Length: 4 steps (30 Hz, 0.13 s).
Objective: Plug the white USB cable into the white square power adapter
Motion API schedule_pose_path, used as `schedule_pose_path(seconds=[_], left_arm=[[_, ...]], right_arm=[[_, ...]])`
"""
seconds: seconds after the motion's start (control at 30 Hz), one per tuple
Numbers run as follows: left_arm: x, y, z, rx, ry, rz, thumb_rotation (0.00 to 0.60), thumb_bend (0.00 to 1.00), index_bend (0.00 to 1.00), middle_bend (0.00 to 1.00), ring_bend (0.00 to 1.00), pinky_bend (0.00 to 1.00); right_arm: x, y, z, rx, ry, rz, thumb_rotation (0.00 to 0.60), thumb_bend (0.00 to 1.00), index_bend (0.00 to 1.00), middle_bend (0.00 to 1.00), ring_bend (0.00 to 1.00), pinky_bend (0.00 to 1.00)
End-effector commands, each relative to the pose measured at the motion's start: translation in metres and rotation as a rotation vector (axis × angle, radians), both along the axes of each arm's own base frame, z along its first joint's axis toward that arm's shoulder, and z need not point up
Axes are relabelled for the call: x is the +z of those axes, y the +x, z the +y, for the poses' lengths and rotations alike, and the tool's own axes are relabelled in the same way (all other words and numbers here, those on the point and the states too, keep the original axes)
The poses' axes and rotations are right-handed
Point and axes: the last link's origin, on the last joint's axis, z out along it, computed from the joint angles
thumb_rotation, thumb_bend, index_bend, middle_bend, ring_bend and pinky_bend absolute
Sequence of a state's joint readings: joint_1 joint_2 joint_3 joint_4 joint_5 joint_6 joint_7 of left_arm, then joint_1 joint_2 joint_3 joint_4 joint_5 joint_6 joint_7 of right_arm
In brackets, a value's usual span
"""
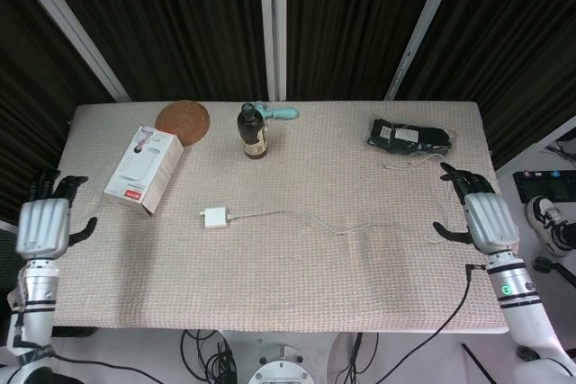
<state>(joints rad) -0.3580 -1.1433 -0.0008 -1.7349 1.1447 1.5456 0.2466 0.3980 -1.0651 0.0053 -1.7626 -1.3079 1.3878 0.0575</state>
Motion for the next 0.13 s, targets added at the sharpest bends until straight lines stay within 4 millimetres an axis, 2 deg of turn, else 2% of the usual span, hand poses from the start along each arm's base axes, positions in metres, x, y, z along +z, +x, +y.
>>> schedule_pose_path(seconds=[0.03, 0.13], left_arm=[[0.021, -0.013, -0.050, 0.020, 0.030, -0.043, 0.600, 0.24, 0.22, 0.21, 0.07, 0.02], [0.025, -0.013, -0.068, 0.019, 0.044, -0.028, 0.600, 0.24, 0.22, 0.21, 0.07, 0.02]], right_arm=[[0.015, -0.030, 0.039, -0.007, -0.025, -0.020, 0.600, 0.12, 0.05, 0.20, 0.09, 0.11], [0.017, -0.037, 0.054, -0.004, -0.042, -0.036, 0.600, 0.12, 0.06, 0.20, 0.08, 0.10]])
